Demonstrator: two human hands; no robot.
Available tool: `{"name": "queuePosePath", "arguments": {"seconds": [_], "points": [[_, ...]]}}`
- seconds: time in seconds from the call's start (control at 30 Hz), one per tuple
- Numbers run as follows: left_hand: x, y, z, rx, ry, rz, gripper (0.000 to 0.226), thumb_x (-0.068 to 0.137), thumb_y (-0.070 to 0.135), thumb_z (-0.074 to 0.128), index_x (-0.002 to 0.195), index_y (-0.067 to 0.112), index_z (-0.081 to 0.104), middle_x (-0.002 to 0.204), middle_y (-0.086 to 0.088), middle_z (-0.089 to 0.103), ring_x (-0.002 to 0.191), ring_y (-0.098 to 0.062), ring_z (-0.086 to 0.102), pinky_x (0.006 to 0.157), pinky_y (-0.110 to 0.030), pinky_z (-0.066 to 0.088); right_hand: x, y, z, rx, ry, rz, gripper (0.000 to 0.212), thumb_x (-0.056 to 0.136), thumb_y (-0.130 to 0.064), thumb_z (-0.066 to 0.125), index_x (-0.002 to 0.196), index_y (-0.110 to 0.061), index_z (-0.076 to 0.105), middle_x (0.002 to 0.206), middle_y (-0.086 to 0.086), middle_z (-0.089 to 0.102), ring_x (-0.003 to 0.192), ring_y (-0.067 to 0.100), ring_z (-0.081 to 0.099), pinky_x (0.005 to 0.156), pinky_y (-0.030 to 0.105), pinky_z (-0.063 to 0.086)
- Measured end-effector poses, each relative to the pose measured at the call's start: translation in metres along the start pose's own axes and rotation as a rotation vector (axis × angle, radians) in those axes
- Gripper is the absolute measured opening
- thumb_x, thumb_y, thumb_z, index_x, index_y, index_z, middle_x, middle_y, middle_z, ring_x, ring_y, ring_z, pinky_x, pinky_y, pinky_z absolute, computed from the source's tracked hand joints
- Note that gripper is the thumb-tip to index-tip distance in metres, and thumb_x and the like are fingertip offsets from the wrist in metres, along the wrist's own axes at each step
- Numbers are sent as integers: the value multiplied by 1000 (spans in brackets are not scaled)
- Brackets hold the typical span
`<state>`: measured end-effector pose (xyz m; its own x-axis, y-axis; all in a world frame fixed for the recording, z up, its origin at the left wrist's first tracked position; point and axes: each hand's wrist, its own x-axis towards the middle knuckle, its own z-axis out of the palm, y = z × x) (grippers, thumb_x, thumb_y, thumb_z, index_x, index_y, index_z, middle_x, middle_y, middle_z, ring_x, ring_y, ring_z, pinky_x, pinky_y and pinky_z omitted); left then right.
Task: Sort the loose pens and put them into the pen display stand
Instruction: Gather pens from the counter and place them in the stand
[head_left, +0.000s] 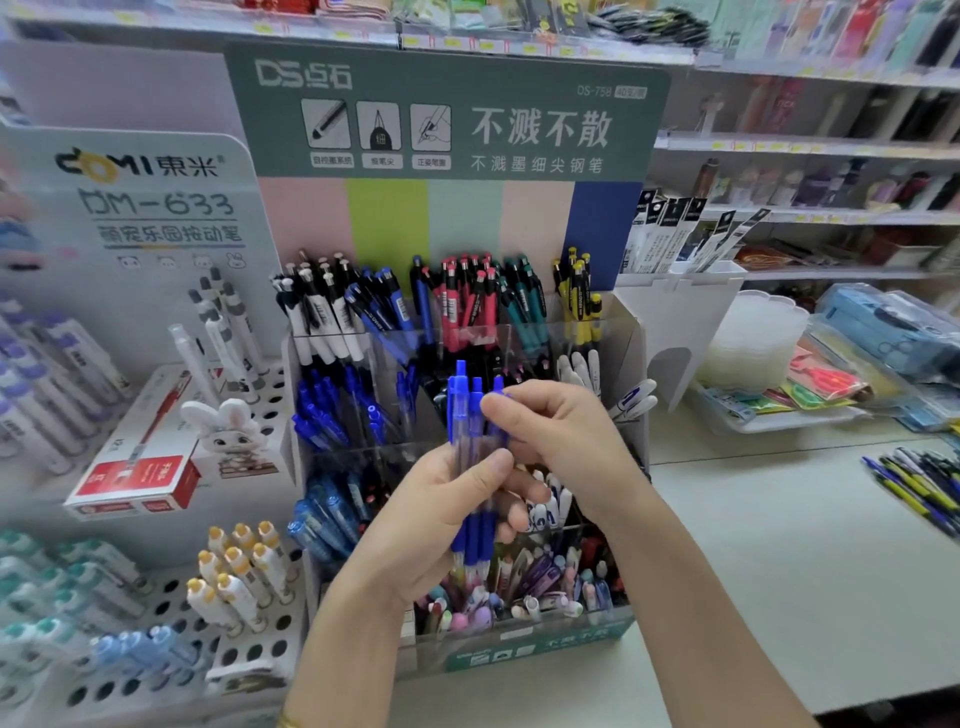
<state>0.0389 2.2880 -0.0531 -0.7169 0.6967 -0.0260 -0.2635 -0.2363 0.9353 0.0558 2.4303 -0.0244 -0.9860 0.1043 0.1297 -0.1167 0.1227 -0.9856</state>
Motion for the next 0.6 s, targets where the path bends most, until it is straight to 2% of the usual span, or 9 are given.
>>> {"name": "queuePosePath", "arguments": {"seconds": [0.07,0.17,0.23,0.33,0.4,0.5,0.6], "points": [[-5,2,-1,63,-1,-29,34,87,25,53,108,-1,58,74,-12,65,53,-16,55,50,-23,47,4,-1,-2,-6,-15,-16,22,92,-19,61,78,-4,69,56,-1,54,46,8,45,45,18,35],[-11,6,-7,97,19,-38,31,85,28,55,101,2,59,64,-7,57,46,-12,44,45,-20,39,10,-5,0,14,-213,43,12,90,-20,63,90,-11,71,50,-3,47,41,9,38,42,22,29],[-16,9,-14,120,14,-53,28,84,28,57,96,4,60,63,-5,57,44,-10,42,45,-22,36,14,-7,5,24,-320,80,15,87,-19,66,96,-8,71,51,0,49,39,9,37,42,23,27],[-24,15,-21,110,19,-82,23,83,28,57,90,6,61,63,-7,58,44,-10,44,43,-21,38,21,-12,18,4,-366,92,20,86,-16,66,94,3,67,64,12,55,36,9,35,36,21,25],[-25,18,-24,100,98,-77,27,84,27,57,96,3,58,65,-8,60,46,-12,49,45,-21,42,26,-14,27,-3,-307,60,25,86,-16,66,94,8,64,67,14,57,37,10,34,35,20,24],[-28,21,-32,128,327,-56,27,91,23,58,112,7,53,76,-9,69,59,-18,62,53,-25,52,35,-16,31,76,-45,-47,23,89,-15,63,89,8,61,49,0,53,35,9,32,36,19,24],[-33,23,-41,121,498,-54,23,96,20,55,116,9,49,87,-13,70,60,-20,66,52,-28,55,42,-16,36,56,184,-170,17,90,-16,64,77,-4,60,42,-7,48,34,7,36,37,18,31]]}}
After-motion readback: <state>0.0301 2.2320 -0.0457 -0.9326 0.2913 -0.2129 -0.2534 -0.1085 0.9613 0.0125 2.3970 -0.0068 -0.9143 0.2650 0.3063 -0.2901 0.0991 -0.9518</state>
